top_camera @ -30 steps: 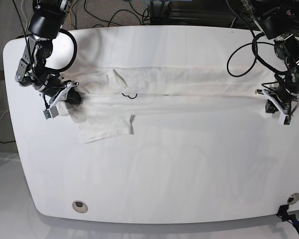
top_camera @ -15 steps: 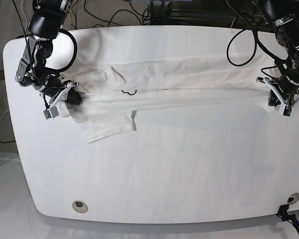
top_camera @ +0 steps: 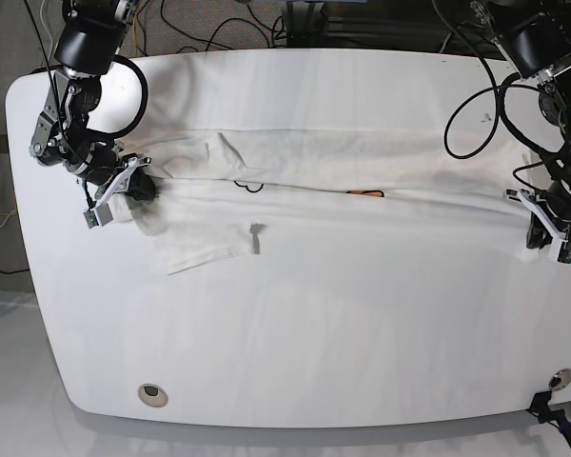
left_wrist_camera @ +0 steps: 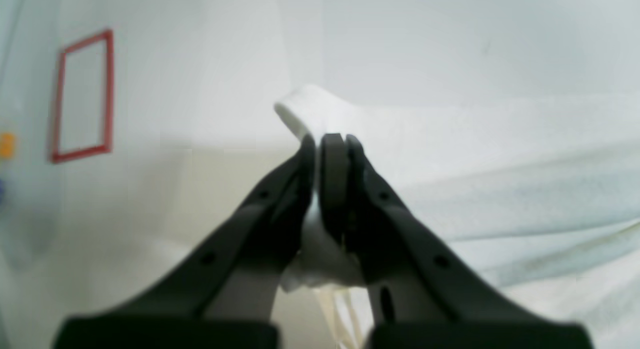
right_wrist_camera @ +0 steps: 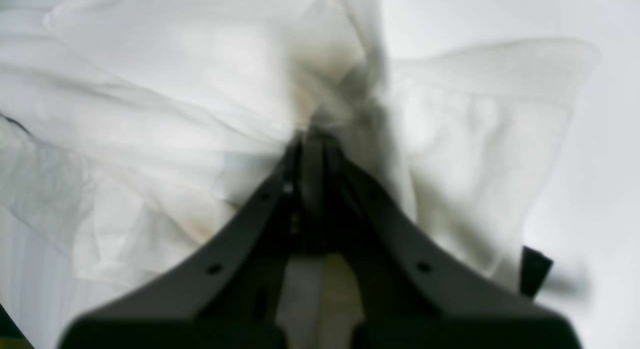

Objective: Fold the T-shirt properly
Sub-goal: 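Pinch the strip's end with the left gripper and drag it along the strip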

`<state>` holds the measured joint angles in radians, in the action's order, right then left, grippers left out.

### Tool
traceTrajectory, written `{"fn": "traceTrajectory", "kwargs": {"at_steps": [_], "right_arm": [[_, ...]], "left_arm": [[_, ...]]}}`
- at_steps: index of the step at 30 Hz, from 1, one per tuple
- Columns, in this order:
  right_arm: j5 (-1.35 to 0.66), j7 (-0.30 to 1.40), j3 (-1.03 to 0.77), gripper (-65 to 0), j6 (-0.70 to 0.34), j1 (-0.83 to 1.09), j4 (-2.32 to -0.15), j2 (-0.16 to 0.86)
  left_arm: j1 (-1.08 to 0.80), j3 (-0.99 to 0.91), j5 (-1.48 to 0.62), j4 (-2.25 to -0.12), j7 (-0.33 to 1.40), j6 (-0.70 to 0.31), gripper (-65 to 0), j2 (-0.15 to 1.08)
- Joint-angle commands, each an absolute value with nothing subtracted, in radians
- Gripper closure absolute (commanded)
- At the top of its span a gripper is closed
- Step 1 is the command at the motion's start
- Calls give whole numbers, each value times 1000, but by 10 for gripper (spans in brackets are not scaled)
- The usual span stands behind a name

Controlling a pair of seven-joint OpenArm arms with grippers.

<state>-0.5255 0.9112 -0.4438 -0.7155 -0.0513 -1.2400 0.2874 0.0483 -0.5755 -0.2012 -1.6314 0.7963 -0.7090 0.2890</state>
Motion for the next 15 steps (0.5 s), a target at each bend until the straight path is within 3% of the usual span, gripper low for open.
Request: {"fn": "traceTrajectory", "kwargs": {"at_steps": [1, 6, 15], "right_arm": [[-452, 977, -443, 0, -698, -44, -1233, 297], [-452, 977, -443, 0, -698, -44, -1233, 297], [-449, 977, -443, 0, -698, -44, -1233, 297]], "left_arm": [[64, -584, -191, -1578, 777, -698, 0, 312], [62, -567, -191, -1425, 680, -698, 0, 335], [44, -504, -193, -1417, 677, -698, 0, 374]]}}
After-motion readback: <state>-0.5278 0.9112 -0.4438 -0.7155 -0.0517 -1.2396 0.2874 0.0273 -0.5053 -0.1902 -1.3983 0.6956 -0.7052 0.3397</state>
